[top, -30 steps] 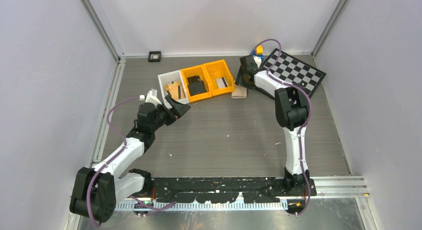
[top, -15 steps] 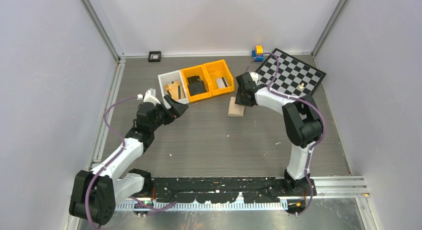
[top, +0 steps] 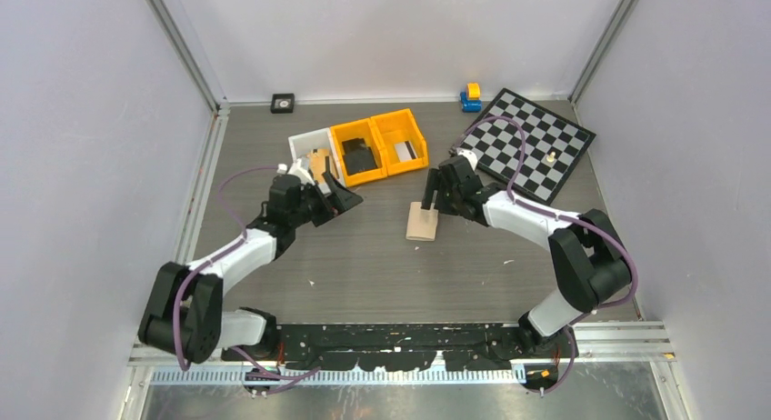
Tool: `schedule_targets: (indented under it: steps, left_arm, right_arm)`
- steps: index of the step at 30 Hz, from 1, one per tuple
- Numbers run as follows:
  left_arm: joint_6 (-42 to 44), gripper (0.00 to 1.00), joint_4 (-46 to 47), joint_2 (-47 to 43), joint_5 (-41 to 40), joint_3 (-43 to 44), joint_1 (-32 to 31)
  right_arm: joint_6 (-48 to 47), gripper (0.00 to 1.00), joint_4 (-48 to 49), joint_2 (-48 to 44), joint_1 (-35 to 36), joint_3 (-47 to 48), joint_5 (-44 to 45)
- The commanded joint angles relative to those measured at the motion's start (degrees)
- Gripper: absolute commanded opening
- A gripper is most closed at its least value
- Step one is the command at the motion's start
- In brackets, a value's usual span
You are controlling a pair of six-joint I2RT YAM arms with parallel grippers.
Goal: Take the credit cards out of the card holder
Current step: Move the card holder to the center of the board, then pick up the card holder from the center of the board.
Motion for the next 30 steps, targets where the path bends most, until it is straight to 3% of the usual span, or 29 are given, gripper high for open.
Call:
schedule_targets:
  steps: [1, 10, 17, 26, 30]
  left_arm:
    - [3.23, 0.89, 1.93, 5.45, 5.0, 5.77, -3.13]
    - [3.24, 0.87, -0.14, 10.61, 8.54, 9.44, -5.43]
    - [1.98, 0.85, -2.03, 12.15, 8.73, 10.93, -6.91]
    - [2.72, 0.85, -4.54, 11.23, 5.47, 10.83, -6.92]
    - [4.55, 0.84, -6.77, 10.17, 2.69, 11.46, -7.85]
  right_arm:
    - [0.87, 0.8, 5.45, -3.47, 0.03, -1.62, 1.3]
    - [4.05, 0.7, 7.73, 0.46, -0.09, -3.67, -5.17]
    - [5.81, 0.52, 9.03, 4.65, -0.05, -2.91, -8.68]
    - [6.91, 0.1, 14.07, 0.43, -0.05, -6.55, -8.68]
    - [7.66, 0.01, 16.34, -3.4, -0.08, -8.75, -8.64]
